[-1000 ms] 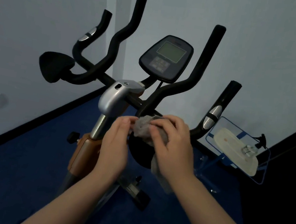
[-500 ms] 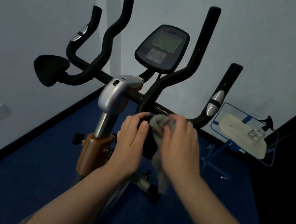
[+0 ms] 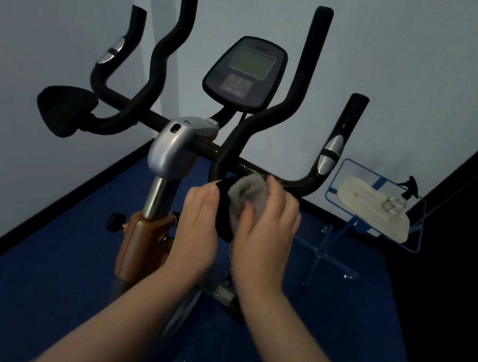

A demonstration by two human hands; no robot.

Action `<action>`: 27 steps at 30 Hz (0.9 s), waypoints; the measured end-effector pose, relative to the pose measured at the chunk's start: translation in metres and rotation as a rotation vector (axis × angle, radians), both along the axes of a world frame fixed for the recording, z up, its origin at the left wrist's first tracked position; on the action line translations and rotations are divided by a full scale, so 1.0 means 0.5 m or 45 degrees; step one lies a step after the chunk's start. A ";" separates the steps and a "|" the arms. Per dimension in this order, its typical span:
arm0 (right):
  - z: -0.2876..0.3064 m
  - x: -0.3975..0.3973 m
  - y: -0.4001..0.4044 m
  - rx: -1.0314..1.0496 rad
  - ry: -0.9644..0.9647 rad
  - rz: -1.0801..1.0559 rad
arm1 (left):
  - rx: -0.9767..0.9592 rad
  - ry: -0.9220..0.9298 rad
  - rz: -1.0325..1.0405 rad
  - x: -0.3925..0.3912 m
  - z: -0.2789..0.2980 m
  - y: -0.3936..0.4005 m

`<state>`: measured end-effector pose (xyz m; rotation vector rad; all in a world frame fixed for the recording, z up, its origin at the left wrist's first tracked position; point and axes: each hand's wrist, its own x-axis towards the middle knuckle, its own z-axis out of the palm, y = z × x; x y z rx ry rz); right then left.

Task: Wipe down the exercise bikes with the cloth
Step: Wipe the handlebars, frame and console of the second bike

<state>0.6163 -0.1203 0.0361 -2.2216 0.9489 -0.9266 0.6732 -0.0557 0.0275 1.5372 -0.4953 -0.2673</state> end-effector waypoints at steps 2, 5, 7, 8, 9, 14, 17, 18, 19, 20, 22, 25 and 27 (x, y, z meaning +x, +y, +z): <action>-0.015 -0.013 0.013 -0.105 0.062 0.001 | -0.055 0.075 0.070 -0.007 0.005 -0.009; 0.007 -0.001 -0.041 -0.180 0.211 0.098 | -0.066 0.124 0.177 -0.010 0.013 -0.025; 0.033 0.010 -0.088 -0.114 0.270 0.284 | -0.067 0.154 0.215 -0.009 0.012 -0.026; 0.049 0.018 -0.112 -0.027 0.308 0.377 | -0.068 0.159 0.225 -0.007 0.010 -0.025; 0.061 0.025 -0.134 0.056 0.342 0.458 | -0.068 0.159 0.233 -0.005 0.009 -0.023; 0.044 0.006 -0.086 -0.238 0.455 0.345 | -0.059 0.119 0.242 0.004 0.007 -0.018; 0.032 -0.015 -0.079 -0.398 0.481 0.438 | -0.098 0.123 0.254 0.001 0.008 -0.019; 0.045 -0.007 -0.104 -0.282 0.434 0.520 | -0.077 0.114 0.265 0.001 0.009 -0.020; 0.059 0.000 -0.127 -0.156 0.408 0.601 | -0.043 0.098 0.276 0.002 0.012 -0.023; 0.070 0.008 -0.147 -0.092 0.394 0.669 | -0.010 0.077 0.297 0.002 0.015 -0.025; 0.089 0.011 -0.180 -0.099 0.276 0.659 | 0.046 -0.005 0.369 0.001 0.021 -0.031; 0.125 0.013 -0.228 -0.172 0.074 0.528 | 0.140 -0.190 0.532 0.004 0.034 -0.049; 0.132 0.028 -0.258 -0.339 0.194 0.520 | 0.247 -0.313 0.588 0.010 0.046 -0.071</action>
